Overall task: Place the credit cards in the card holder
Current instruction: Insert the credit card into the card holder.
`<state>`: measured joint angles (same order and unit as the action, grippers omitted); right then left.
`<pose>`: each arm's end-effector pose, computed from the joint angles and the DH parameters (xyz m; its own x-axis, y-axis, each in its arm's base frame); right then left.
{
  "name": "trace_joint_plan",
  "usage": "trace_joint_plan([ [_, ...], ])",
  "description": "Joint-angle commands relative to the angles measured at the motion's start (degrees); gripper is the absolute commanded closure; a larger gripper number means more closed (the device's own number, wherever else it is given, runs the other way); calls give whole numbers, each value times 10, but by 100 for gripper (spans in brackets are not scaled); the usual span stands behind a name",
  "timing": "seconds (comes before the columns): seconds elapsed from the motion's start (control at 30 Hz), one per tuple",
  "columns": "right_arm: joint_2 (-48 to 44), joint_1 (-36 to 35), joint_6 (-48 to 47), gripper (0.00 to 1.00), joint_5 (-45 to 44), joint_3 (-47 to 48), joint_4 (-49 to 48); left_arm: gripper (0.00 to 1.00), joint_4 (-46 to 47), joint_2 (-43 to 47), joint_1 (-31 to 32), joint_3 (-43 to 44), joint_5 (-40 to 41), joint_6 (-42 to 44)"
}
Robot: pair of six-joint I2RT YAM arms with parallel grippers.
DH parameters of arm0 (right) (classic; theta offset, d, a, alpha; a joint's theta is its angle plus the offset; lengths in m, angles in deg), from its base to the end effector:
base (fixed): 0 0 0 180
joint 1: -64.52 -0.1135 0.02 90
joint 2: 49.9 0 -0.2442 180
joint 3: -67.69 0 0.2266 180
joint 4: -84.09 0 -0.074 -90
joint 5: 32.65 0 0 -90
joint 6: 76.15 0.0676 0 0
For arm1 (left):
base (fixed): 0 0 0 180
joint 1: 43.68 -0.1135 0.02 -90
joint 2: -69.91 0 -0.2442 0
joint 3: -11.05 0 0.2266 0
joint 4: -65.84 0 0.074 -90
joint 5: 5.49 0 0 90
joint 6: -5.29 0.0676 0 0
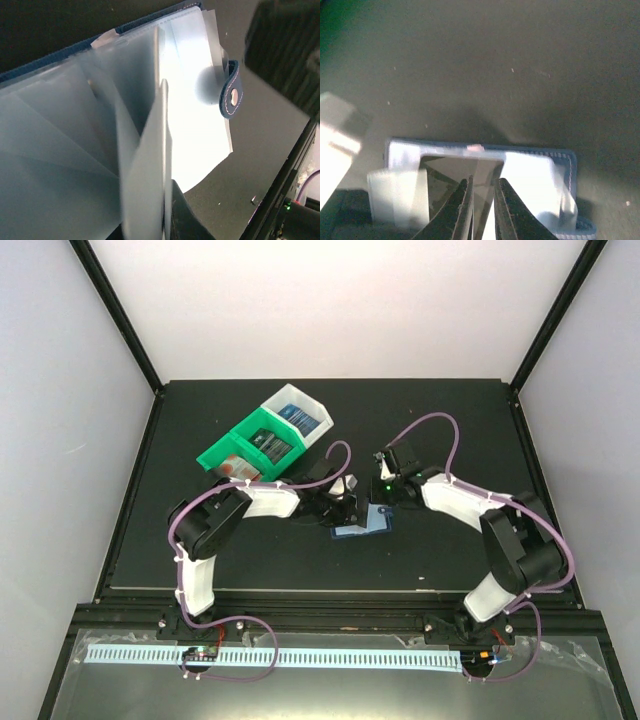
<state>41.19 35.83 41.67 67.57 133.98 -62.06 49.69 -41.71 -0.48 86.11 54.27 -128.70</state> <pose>0.2604 0.1562 0.1426 -0.9209 0.0196 -0.3894 -0.1398 0.9157 0.3768 0.2480 -0.2796 0.1002 -0.9825 0.0995 -0.1576 0.1827 0.6811 -0.7091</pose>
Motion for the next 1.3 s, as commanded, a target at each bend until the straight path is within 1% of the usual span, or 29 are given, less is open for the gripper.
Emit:
trace_joint_plan([
  [0.0, 44, -1, 7, 84, -17, 39, -13, 98, -17, 8, 2, -15, 27, 34],
  [0.17, 92, -1, 10, 82, -17, 77, -13, 98, -15, 7, 1, -15, 28, 46],
  [0.3, 122, -2, 1, 82, 22, 103, -6, 96, -18, 3, 2, -14, 31, 48],
  [0.47, 121, -1, -10, 82, 74, 89, -9, 90, -21, -3, 1, -11, 32, 47],
  [0.63, 116, -1, -13, 83, 128, 67, -21, 90, -26, -9, 1, -8, 37, 45],
  [0.73, 109, -1, -7, 84, 141, 60, -26, 92, -30, -8, 2, -10, 43, 44],
  [0.8, 99, 1, -1, 84, 135, 56, -29, 95, -33, -8, 1, -11, 46, 42],
  [0.9, 72, 2, 22, 83, 88, 44, -31, 98, -33, -8, 0, -13, 48, 40],
  [1.0, 46, 2, 34, 80, 45, 31, -19, 99, -33, -6, 0, -15, 49, 37],
  [1.1, 32, 3, 43, 79, 26, 17, -3, 98, -39, -4, 0, -15, 51, 33],
  [1.27, 28, 0, 40, 83, 6, -5, 13, 99, -48, -1, -1, -14, 54, 20],
])
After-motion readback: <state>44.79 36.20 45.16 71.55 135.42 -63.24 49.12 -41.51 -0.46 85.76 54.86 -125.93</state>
